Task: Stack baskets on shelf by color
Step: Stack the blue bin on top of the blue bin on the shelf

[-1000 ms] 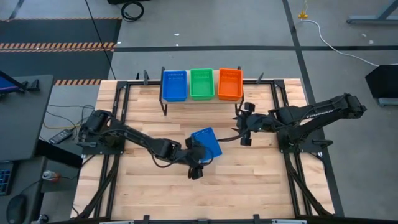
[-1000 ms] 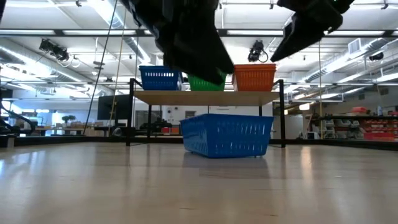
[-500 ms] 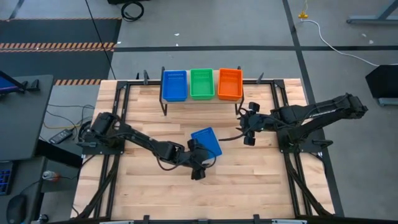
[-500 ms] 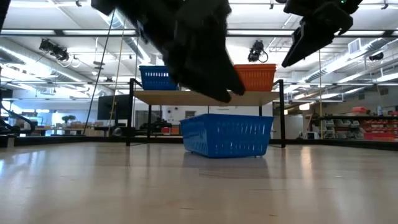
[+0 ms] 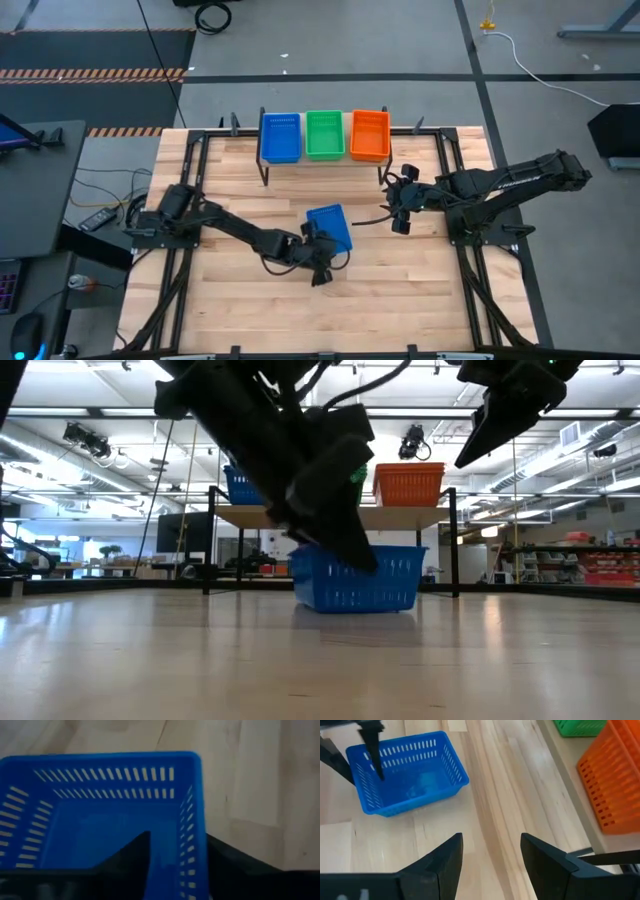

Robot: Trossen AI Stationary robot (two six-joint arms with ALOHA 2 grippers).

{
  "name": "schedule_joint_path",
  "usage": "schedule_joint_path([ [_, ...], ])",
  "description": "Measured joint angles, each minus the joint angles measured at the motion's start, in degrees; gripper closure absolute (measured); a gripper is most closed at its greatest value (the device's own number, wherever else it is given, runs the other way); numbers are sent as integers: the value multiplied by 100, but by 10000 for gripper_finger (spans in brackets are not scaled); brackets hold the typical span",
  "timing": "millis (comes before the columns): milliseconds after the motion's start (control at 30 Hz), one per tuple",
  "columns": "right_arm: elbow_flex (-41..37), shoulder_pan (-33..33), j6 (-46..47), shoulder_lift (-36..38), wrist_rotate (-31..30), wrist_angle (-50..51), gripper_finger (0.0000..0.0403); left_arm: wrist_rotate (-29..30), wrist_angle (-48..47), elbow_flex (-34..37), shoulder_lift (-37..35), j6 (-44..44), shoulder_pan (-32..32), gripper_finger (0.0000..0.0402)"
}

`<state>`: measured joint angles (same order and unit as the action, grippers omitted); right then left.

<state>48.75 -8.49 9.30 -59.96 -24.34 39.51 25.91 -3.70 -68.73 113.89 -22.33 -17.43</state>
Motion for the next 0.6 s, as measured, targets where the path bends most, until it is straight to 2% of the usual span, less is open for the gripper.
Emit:
schedule_joint_path([
  [233, 0, 1, 29, 0, 57, 15, 197, -10, -10, -1, -155, 204, -88, 379],
  [367, 0, 0, 108, 0, 107, 104, 197, 186, -298, -2, -588, 275, -150, 383],
  [600, 0, 0, 111, 0, 107, 134, 197, 764, -1062, -6, -1758, 735, -297, 388],
])
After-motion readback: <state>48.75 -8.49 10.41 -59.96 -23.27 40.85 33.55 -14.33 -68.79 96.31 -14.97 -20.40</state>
